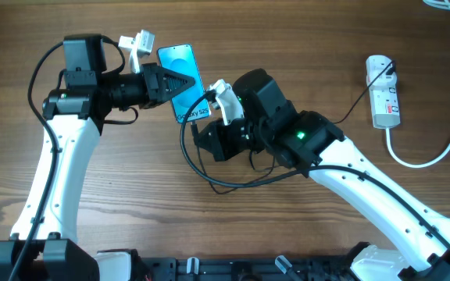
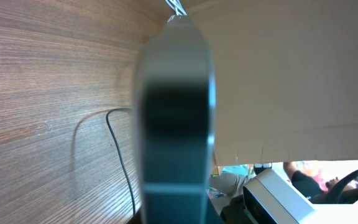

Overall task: Plug charger to phone and switch on socket
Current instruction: 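Align the plug tip under the phone's bottom port with the right gripper, then push the plug upward into the phone's bottom port with the right gripper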

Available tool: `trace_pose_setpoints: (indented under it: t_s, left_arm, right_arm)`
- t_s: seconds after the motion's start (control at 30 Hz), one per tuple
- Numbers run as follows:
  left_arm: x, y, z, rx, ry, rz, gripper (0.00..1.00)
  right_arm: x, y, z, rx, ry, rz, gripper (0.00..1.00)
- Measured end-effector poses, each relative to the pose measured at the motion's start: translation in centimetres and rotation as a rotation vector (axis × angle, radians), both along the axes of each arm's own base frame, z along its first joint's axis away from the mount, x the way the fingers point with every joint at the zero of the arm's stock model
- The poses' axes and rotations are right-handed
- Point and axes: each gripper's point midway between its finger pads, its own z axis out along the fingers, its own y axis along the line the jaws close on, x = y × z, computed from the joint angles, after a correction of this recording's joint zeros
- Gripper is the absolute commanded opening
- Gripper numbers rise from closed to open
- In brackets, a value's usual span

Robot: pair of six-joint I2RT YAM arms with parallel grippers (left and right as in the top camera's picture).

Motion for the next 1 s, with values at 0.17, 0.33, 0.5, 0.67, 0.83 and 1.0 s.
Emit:
trace_pose_setpoints:
  t_s: [0.17, 0.33, 0.5, 0.67, 0.83, 1.0]
  left_arm:
    - [0.00, 0.00, 0.00, 0.002, -0.006, -0.002, 0.04]
    - [0.00, 0.00, -0.01, 0.008, -0.023, -0.009, 0.04]
    - [-0.01, 0.00, -0.01, 0.010, -0.029, -0.011, 0.04]
    - [-0.05, 0.00, -0.04, 0.011, -0.028, -0.012, 0.04]
    - [-0.05, 0.00, -0.04, 0.011, -0.028, -0.012, 0.04]
    - [-0.05, 0.00, -0.06, 0.011, -0.028, -0.012, 0.04]
  right_arm:
    - [-0.01, 0.00, 0.00, 0.000, 0.000, 0.000, 0.04]
    - [-0.01, 0.00, 0.00, 0.000, 0.000, 0.000, 0.04]
    - [-0.04, -0.06, -0.09, -0.004, 0.004, -0.001, 0.04]
    - [0.13, -0.46, -0.53, -0.030, 0.004, -0.019, 0.05]
    - [0.26, -0.48, -0.54, -0.032, 0.000, -0.024, 0.04]
    - [0.15, -0.39, -0.44, -0.025, 0.007, -0.023, 0.04]
